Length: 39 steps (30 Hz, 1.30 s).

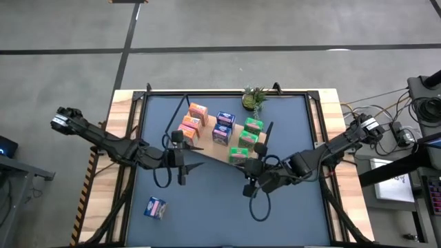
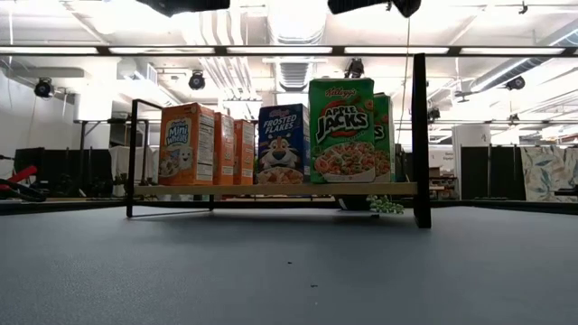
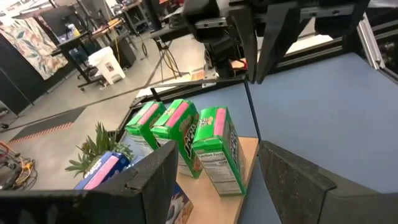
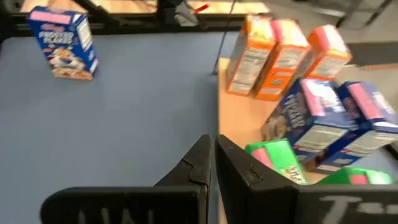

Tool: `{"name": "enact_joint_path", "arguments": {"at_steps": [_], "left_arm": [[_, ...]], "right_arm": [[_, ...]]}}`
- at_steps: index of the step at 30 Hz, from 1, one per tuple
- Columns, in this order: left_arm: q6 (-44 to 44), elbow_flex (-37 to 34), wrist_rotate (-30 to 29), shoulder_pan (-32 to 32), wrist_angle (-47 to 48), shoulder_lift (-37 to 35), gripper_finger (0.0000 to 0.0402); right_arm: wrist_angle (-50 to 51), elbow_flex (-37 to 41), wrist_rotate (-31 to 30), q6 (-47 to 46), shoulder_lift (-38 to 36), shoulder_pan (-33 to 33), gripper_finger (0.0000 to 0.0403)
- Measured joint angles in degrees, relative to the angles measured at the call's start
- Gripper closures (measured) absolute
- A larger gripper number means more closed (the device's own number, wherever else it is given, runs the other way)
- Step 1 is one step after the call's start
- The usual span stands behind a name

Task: Stack cereal on shelf
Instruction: Put the green cereal box on the shelf aligned with other green cereal boxes

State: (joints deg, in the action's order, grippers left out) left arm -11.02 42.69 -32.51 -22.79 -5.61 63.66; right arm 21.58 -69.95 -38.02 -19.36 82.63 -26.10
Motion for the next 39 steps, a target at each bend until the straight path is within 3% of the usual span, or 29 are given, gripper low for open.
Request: {"name": "enact_joint_path", "arguments": {"at_steps": [9, 18, 24, 32, 39], "left_arm": [[0.13, -0.24, 0.0, 0.0, -0.06, 0.04, 0.0193], [1.07, -0.16, 0.02, 0.0, 0.05, 0.04, 0.0193], [1.24, -0.16, 0.02, 0.0, 0.07, 0.04, 0.0193], [1.24, -0.12, 0.04, 0.0, 0.07, 0.02, 0.0193], [1.24, -0.1, 0.07, 0.0, 0.14, 0.02, 0.0193]], "right_arm": [[0.74, -0.06, 9.79, 3.95, -0.02, 5.02, 0.039], [8.88, -5.58, 10.73, 5.77, -0.02, 7.84, 0.0379], [12.39, -7.93, 15.6, 6.38, -0.07, 10.18, 0.0304], [16.3, -7.65, 15.96, 7.45, -0.07, 13.33, 0.0181], [16.23, -7.65, 17.56, 9.51, 0.77, 14.79, 0.0121]]}}
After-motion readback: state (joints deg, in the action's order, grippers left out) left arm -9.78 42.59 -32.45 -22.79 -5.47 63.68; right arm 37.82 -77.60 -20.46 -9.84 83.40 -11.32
